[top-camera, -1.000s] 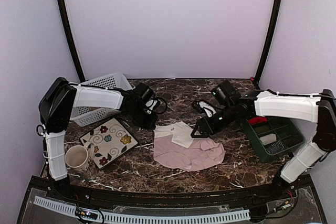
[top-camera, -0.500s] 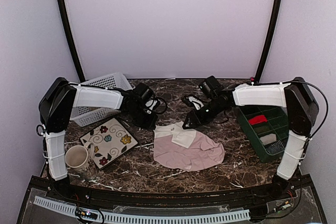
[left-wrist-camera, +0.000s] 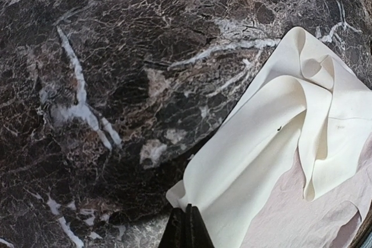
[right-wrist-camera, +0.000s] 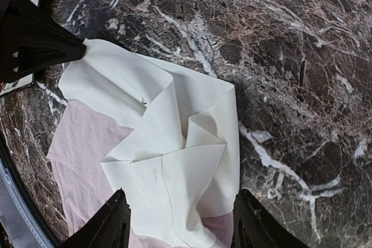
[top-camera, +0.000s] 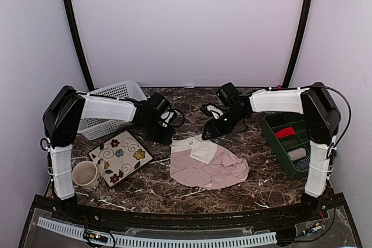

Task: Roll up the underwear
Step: Flatten out the underwear at the center of the board.

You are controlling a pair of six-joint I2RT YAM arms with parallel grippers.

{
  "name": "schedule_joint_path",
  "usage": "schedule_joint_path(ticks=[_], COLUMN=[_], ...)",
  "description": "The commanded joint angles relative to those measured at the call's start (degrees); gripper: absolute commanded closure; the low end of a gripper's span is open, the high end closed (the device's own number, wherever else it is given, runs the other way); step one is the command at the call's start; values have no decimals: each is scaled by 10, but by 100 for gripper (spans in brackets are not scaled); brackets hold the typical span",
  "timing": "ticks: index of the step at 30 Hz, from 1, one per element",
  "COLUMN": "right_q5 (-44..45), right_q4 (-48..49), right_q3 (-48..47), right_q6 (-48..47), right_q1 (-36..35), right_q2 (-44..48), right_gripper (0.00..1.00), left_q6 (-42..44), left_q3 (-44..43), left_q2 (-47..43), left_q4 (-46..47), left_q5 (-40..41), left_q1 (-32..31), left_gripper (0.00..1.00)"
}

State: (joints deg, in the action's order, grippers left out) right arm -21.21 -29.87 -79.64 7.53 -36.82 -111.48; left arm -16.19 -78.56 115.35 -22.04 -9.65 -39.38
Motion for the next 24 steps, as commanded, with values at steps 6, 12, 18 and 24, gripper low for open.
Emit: schedule_joint_path(ticks=[6, 12, 18, 24], right_q5=[-53, -47, -33, -41], right_q4=[-25, -38, -33, -32], right_q3=[-37, -41, -5, 37], right_q6=[-38, -42, -32, -31], right_q1=[1, 2, 26, 48], right_q2=[-56, -25, 42, 92], right_gripper=[54, 77, 98, 100], left_q6=[-2, -3, -1, 2], left_q3=[2, -3, -6, -5], left_q2=[-12, -10, -11, -15], left_q4=[2, -1, -8, -9], left_q5=[0, 2, 9, 11], left_q1=[2, 3, 6, 9], left_gripper=[100, 100, 100, 100])
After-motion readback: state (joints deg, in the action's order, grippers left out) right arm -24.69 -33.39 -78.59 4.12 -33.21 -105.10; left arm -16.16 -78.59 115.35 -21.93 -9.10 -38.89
